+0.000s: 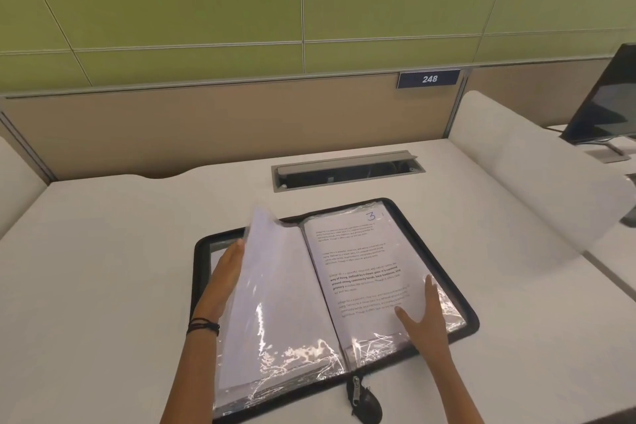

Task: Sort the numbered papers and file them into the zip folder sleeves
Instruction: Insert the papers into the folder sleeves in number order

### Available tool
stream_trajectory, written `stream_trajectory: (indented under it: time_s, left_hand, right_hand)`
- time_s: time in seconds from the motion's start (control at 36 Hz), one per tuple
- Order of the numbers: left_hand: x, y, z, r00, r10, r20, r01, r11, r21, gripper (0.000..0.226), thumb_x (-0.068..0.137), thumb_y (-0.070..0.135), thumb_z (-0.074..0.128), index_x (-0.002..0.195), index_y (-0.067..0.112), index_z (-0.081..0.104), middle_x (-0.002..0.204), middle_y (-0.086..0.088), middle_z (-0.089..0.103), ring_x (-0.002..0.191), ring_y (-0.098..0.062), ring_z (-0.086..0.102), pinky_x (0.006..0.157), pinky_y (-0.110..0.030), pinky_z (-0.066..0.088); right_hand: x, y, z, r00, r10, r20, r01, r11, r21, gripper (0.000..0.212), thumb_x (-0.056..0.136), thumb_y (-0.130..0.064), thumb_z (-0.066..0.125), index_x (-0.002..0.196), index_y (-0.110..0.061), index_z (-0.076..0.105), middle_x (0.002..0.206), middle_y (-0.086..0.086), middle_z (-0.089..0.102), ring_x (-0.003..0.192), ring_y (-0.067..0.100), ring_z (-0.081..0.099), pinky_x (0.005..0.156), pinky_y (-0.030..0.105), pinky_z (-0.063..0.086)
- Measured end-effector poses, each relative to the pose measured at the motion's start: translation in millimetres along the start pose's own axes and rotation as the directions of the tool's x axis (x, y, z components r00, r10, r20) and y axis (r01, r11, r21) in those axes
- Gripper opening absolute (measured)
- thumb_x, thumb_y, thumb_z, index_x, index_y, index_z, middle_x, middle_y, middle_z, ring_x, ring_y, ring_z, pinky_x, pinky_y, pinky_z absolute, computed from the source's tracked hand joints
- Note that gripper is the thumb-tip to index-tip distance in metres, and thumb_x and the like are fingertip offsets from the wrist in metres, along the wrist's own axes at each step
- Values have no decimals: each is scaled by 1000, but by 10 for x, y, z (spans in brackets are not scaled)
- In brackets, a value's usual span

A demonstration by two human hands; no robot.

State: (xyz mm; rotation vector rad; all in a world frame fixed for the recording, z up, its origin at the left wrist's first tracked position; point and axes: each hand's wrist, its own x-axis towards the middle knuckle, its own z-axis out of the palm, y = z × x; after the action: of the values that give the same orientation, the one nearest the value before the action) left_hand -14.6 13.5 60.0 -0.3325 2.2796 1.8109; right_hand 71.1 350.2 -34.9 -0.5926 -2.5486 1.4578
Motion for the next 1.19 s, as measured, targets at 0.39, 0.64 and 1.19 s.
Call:
stream_trajectory:
  time_s: [0.39,0.64,1.19]
  left_hand:
    - [41,-8,89,909,269,-319,-228,960,160,58,95,17,53,147,13,27,151,-11,30,140,-27,27,113,-40,24]
    - [86,-59,113,935,195,-297,-156,977,148,39,100,33,39,132,17,53,156,-6,20,145,-21,13,115,-38,16]
    - [100,-170,252,974,164,-153,-119,957,266,49,98,37,40,144,20,35,159,-2,-9,146,-21,-10,119,-47,3]
  right_hand:
    - [-275,-584,18,877,-170,449,-25,918,397,51,88,-18,63,132,-32,43,121,-4,61,112,18,59,76,24,55]
    - [-144,-384,-39,990,-94,107,74,981,179,25,96,-39,45,118,-32,56,132,-7,54,127,15,47,99,16,36]
    - [-20,-124,60,997,-75,27,74,996,51,84,82,-9,68,147,-17,16,147,12,35,133,33,37,101,42,39]
